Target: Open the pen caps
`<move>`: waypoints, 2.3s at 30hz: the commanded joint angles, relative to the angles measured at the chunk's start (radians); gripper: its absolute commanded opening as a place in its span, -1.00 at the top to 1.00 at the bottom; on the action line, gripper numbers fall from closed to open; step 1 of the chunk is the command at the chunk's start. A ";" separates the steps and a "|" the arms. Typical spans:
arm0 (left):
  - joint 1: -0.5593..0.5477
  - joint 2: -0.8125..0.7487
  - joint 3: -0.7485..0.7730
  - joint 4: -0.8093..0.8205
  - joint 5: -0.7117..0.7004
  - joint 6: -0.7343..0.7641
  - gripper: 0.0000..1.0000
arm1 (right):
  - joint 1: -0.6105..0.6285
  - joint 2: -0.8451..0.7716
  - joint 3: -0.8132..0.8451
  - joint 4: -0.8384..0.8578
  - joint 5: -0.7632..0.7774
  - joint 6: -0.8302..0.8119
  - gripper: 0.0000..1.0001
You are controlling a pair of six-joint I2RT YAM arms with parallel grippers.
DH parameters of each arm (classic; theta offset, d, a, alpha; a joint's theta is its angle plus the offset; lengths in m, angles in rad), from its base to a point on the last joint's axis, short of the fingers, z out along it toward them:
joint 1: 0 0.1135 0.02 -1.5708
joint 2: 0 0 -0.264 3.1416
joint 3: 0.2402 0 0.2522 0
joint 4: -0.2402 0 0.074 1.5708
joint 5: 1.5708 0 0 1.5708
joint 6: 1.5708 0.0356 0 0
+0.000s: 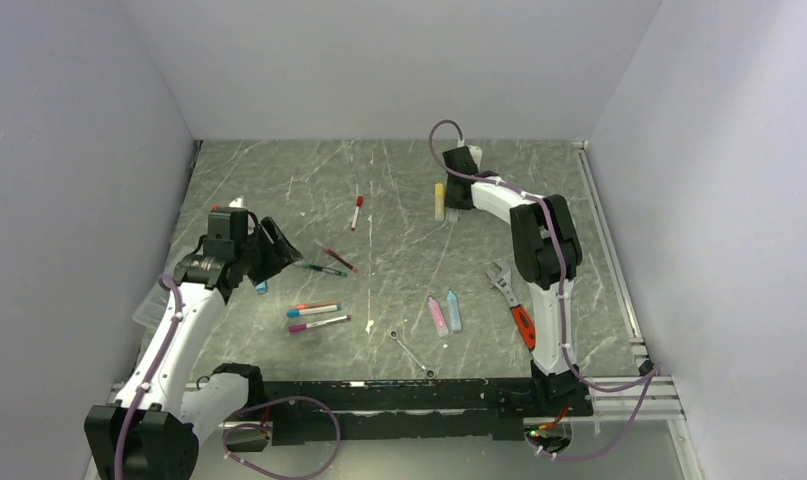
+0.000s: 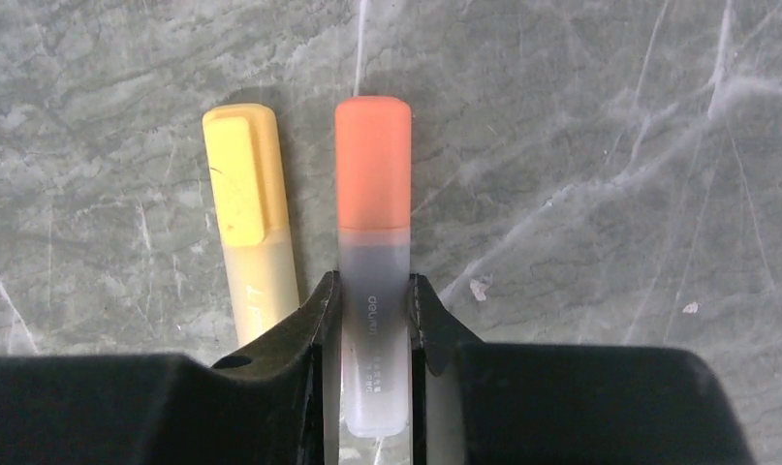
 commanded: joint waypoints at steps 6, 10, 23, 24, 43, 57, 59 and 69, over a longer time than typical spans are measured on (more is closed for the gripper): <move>-0.005 -0.076 -0.045 0.240 0.199 -0.104 -0.35 | 0.020 -0.464 -0.412 0.263 -0.110 0.054 1.00; -0.002 -0.070 -0.161 0.576 0.391 -0.272 -0.43 | 0.159 -0.835 -0.663 0.470 -0.149 0.009 1.00; -0.351 0.073 -0.091 0.984 0.410 -0.252 -0.99 | 0.532 -1.342 -0.974 0.394 -0.225 0.038 1.00; -0.378 0.079 -0.072 0.943 0.377 -0.216 -0.99 | 0.556 -1.348 -0.974 0.362 -0.167 0.038 1.00; -0.678 0.313 0.176 0.550 0.054 -0.083 -0.33 | 0.706 -1.315 -0.940 0.313 0.117 0.025 1.00; -0.702 0.378 0.228 0.576 0.050 -0.087 0.33 | 0.744 -1.311 -0.941 0.274 0.165 0.016 1.00; -0.709 0.386 0.232 0.578 0.056 -0.083 0.56 | 0.748 -1.315 -0.943 0.270 0.174 0.019 1.00; -0.735 0.406 0.234 0.581 0.092 -0.103 0.13 | 0.752 -1.334 -0.946 0.262 0.212 0.021 1.00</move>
